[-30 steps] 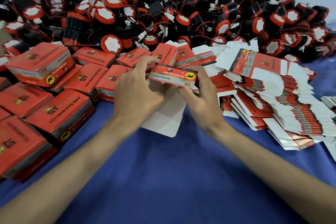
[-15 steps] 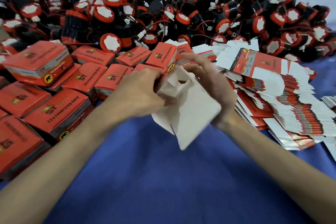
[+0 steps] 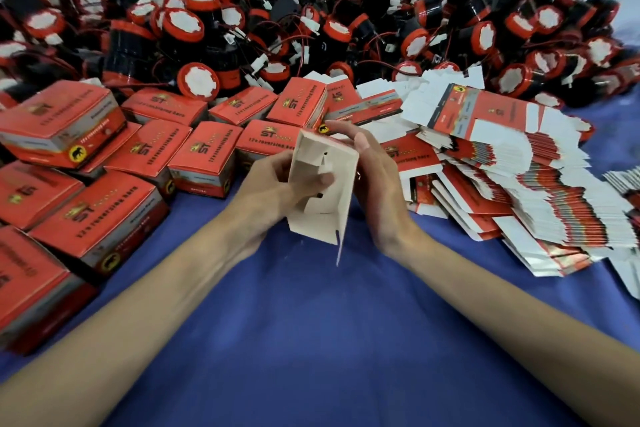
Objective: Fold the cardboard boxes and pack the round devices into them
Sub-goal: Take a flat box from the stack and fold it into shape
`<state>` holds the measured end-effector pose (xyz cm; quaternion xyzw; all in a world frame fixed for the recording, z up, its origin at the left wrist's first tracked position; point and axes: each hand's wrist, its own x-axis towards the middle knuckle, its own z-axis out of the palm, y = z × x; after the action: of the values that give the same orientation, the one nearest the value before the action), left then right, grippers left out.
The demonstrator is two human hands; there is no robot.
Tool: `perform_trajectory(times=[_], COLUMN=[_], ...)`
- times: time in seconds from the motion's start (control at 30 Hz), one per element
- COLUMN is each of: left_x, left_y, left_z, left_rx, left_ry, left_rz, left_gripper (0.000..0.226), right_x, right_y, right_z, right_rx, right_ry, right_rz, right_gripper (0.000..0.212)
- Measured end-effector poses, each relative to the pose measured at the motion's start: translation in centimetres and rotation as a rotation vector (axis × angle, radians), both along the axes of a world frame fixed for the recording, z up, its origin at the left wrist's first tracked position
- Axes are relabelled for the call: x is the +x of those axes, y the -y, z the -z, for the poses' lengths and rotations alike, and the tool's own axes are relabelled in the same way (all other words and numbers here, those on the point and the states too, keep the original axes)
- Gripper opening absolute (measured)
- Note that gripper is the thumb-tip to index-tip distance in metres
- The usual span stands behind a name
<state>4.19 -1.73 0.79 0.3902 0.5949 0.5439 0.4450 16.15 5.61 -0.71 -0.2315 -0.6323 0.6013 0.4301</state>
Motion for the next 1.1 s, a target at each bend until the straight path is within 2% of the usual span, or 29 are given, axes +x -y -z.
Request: perform_trajectory(times=[0.07,0.2,0.33,0.47,0.57,0.73,0.87,0.97,1.1], left_x=[0.2,1.2,1.8,1.8,1.8,2.3,2.7,2.4,1.5], left_y=[0.2,-0.3,-0.8,-0.9,-1.0,-0.7,-0.3,-0.4,-0.4], left_z=[-0.1,0.0,0.1,0.3,0.7,0.9,1.2,1.3,0.6], left_rx=[0.008,-0.009,-0.048,-0.082,-0.072,-0.01,0.084,0.064,0.096], left_ry=[-0.02,-0.122,-0.302,-0.387,-0.377,-0.401,-0.45,-0.387,-0.111], left_rz=[-0.015,-0.146,-0.236,-0.3,-0.344,-0.423,-0.442,-0.382,-0.219], left_gripper=[0.052,0.034,0.045,0.037,0.043,0.039,0.037,0.04,0.038], right_x=[0.0,0.1,0.0,0.1,0.2,0.3,0.4,0.3,0.0], right_y=[0.1,-0.1,0.1,-0.1,-0.3,-0.3,-0.1,-0.1,-0.1], right_z=[0.1,0.2,0.2,0.3,0.3,0.3,0.3,0.4,0.4], right_rx=[0.014,-0.006,0.005,0.011,0.001,0.022,0.063,0.088,0.036], right_ry=[0.016,0.032,0.034,0.014,-0.004,0.006,0.041,0.063,0.104], right_rz=[-0.005,-0.021,-0.035,-0.054,-0.074,-0.091,-0.021,0.04,0.007], right_gripper=[0.035,0.04,0.036,0.034,0.037,0.038,0.037,0.04,0.033])
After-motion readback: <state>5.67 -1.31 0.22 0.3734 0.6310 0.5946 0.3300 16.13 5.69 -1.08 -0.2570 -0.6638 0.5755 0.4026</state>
